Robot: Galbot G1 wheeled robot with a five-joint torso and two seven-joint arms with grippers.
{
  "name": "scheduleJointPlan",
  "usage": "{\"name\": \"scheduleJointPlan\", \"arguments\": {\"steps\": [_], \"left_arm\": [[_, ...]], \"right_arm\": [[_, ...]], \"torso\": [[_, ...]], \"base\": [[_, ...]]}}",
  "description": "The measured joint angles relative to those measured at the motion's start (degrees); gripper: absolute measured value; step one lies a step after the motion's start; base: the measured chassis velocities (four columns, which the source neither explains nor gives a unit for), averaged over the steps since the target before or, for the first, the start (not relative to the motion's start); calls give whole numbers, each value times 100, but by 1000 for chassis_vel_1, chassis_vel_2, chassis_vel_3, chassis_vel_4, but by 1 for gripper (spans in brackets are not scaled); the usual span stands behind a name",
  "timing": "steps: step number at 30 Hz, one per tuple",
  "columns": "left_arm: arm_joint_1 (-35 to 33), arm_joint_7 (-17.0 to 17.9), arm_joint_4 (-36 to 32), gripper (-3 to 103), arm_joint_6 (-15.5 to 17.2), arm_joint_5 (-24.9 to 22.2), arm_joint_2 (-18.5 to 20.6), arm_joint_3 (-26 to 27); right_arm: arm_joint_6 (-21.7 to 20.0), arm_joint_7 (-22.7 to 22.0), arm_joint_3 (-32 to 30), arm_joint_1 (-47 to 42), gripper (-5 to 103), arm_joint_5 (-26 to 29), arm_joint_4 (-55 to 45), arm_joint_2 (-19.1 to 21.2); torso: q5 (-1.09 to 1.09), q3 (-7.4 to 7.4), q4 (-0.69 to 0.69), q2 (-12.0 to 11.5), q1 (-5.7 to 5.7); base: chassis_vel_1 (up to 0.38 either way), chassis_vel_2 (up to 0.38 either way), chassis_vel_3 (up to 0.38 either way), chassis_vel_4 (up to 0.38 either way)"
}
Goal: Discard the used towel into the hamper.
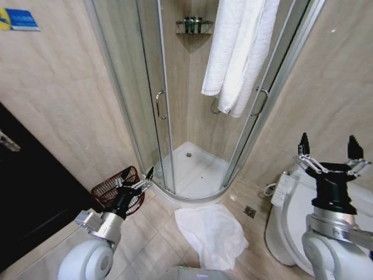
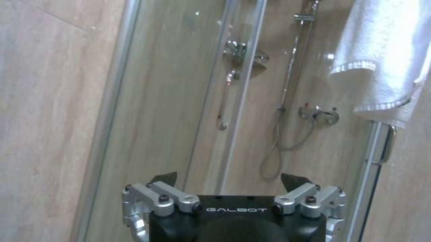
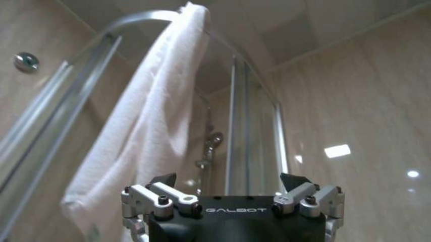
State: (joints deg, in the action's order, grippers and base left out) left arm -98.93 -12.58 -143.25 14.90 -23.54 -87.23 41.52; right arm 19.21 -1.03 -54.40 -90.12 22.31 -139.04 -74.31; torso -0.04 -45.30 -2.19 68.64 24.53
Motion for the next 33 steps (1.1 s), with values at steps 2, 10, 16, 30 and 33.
{"name": "scheduleJointPlan", "arguments": {"steps": [2, 10, 16, 30, 33], "left_arm": [[1, 0, 0, 100, 0, 0, 1, 0], [1, 1, 0, 100, 0, 0, -1, 0], [1, 1, 0, 100, 0, 0, -2, -1], [1, 1, 0, 100, 0, 0, -2, 0], [0, 1, 0, 100, 0, 0, -2, -1]], "right_arm": [[2, 30, -21, 20, 100, 59, 0, 39], [-4, 227, -87, 381, 100, 477, 111, 429], [-95, 209, -185, 728, 100, 772, 256, 753], [-412, 91, -517, 1907, 100, 1503, 721, 1770], [-455, 62, -515, 2027, 100, 1522, 755, 1853]], "torso": [[-1, 0, 2, 0, 0], [6, 0, 1, 0, 0], [4, 0, 1, 0, 2], [4, 0, -2, 0, 1], [4, -1, -2, 0, 2]], "base": [[110, 73, -74, -40], [61, 75, 24, 28], [53, 49, 95, 94], [112, 113, 106, 123], [86, 107, 88, 106]]}}
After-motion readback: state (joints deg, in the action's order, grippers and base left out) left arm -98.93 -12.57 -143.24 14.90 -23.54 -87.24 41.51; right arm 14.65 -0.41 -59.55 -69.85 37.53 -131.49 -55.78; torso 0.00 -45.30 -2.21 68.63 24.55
